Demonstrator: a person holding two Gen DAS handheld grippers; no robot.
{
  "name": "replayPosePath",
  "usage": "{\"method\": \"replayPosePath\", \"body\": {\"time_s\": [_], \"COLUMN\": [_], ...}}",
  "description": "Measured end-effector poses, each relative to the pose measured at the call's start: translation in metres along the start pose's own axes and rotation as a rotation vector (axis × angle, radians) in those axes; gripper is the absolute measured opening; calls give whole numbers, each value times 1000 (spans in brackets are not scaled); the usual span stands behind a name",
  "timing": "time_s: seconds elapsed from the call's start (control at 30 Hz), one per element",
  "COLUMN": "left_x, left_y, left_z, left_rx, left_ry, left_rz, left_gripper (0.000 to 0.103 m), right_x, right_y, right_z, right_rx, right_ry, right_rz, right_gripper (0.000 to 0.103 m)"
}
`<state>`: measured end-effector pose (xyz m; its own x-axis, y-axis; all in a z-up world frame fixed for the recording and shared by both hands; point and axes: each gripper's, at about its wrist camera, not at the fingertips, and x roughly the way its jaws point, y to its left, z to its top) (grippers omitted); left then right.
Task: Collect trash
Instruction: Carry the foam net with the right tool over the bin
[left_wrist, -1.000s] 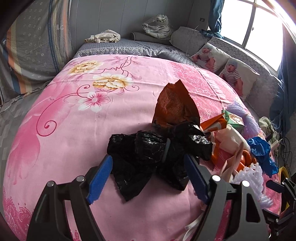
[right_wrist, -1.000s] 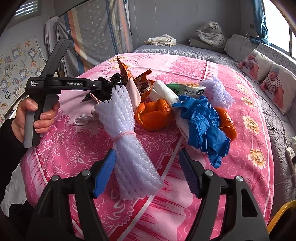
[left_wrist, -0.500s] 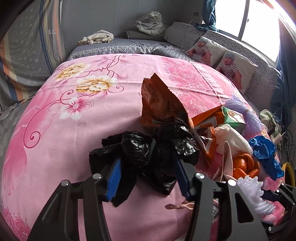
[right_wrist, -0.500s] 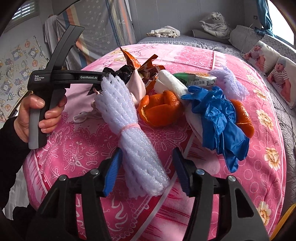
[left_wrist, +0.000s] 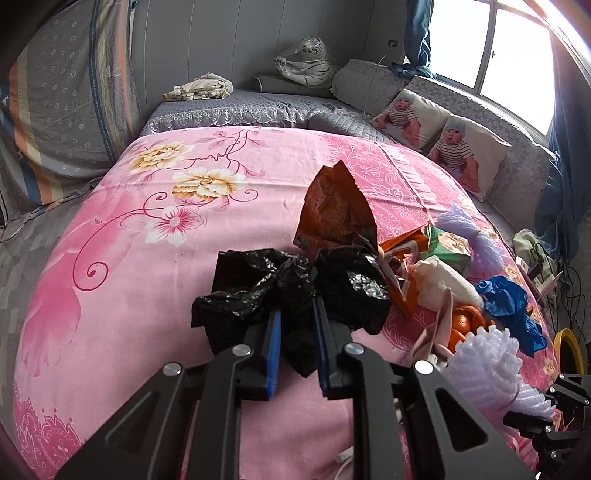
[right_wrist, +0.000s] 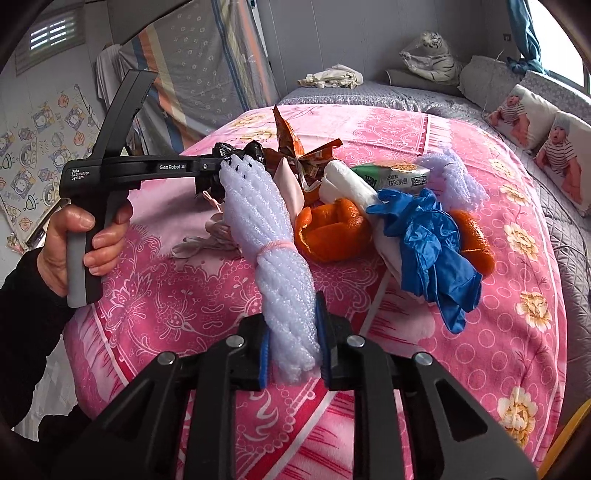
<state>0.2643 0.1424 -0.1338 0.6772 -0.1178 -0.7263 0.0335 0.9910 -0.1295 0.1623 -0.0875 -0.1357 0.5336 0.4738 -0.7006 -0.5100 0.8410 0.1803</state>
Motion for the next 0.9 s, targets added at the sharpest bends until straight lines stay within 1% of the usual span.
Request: {"method": "replayPosePath", "body": {"time_s": [0.17,0.4,0.57,0.77,0.9], "left_x": [-27,-68,-87,-100,-110], "left_y": [7,15,15,18,12], "left_z": [-5,-24,-48,-78,-93], "left_rx": [-30,-89,-124,-165,-154], "left_ry": [-37,-94,-115,-112,-129], "left_rz": [-3,-2,-15,-46,-36], "left_gripper": [15,15,15,15,15], "right_x": [-21,-49,-61,-66,-68], "right_y": [-3,-8,-13,-18,-22], "right_z": [-4,-8,-15,-21,-23], "right_rx": [41,82,103,115,131], "right_ry": [-34,-81,-94,-94,-96], "right_rz": [0,-11,-16,-18,-14], "right_gripper": [19,19,19,19,19]}}
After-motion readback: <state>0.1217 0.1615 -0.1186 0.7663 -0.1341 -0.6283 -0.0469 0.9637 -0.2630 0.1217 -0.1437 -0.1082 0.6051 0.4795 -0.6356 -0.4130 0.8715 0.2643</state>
